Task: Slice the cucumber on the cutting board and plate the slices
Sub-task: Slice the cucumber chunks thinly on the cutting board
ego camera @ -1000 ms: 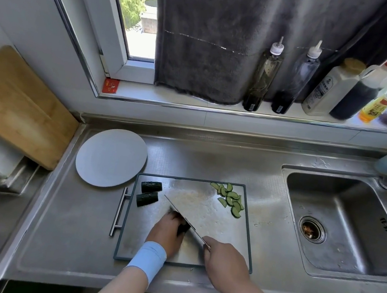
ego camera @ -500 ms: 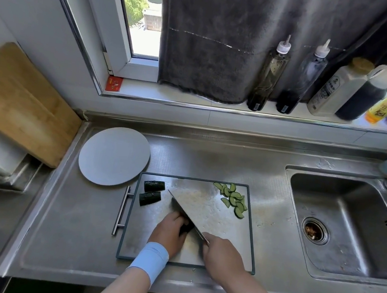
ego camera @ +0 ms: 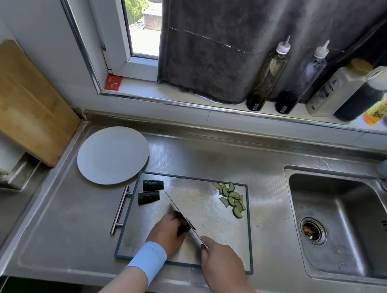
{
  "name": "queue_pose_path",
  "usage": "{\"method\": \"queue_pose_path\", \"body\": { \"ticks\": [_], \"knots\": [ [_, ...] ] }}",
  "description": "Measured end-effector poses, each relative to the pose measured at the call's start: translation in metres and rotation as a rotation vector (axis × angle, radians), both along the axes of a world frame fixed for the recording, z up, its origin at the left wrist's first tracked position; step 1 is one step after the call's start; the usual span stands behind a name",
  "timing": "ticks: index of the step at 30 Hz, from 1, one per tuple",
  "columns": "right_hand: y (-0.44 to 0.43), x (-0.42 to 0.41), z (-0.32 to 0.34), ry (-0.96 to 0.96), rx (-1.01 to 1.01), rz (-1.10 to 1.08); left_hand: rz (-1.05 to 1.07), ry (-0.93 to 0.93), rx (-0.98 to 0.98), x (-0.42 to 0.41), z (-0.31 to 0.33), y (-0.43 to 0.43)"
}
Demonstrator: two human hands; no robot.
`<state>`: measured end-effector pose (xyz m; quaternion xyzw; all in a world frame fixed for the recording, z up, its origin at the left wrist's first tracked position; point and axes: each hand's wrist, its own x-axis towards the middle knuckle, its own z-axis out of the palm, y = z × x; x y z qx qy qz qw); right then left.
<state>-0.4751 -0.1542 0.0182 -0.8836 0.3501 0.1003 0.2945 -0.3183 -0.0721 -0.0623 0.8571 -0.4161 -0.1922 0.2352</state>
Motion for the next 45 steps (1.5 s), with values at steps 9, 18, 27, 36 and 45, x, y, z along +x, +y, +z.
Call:
{"method": "queue_pose_path", "body": {
  "ticks": [9,18,27,36,45],
  "knots": [
    [-0.004,-0.001,-0.001,0.025,0.013,-0.005,0.008,0.004,-0.026,0.0,-0.002,0.001],
    [-0.012,0.019,-0.015,0.03,0.104,-0.036,0.008,0.005,-0.013,-0.001,-0.004,0.002],
    [-0.006,0.014,-0.011,0.0,0.076,-0.022,0.034,0.007,-0.018,-0.002,-0.008,0.003],
    [-0.001,-0.004,-0.002,0.017,0.016,-0.02,0.021,0.012,-0.014,0.0,-0.009,0.004],
    [-0.006,0.013,-0.01,0.051,0.089,-0.018,0.027,0.001,-0.04,-0.001,-0.011,0.005]
  ]
}}
